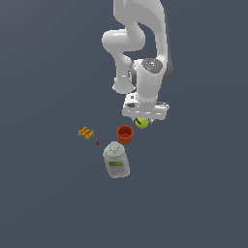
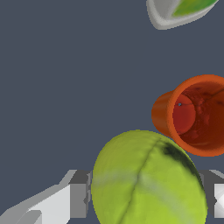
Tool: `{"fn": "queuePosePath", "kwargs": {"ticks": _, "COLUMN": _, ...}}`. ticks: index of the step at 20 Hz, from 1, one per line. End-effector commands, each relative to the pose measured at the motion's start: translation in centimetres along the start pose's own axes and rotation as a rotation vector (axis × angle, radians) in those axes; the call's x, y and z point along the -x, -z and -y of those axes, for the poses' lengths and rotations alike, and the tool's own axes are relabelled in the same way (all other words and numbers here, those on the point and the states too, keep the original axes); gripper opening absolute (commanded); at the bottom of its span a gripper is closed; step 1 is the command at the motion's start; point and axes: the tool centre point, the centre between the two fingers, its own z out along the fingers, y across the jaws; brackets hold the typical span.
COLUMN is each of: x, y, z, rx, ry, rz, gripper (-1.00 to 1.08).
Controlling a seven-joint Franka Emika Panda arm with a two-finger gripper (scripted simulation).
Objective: Pick up a designated object from a clutter of objects.
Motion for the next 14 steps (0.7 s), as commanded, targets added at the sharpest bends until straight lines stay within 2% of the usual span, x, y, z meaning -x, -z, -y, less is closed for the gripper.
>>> {"fn": "queuePosePath", "kwargs": {"ticks": 1, "x": -0.6, "y": 2.0, "z": 1.0, "rx": 0.0, "ry": 0.001, "rz": -0.001, "gripper": -1.0}}
{"fn": "queuePosePath", "kwargs": {"ticks": 14, "x": -4.1, "y": 13.1, "z": 6.7, "rx": 0.0, "ry": 0.001, "rz": -0.001, "gripper": -1.0}}
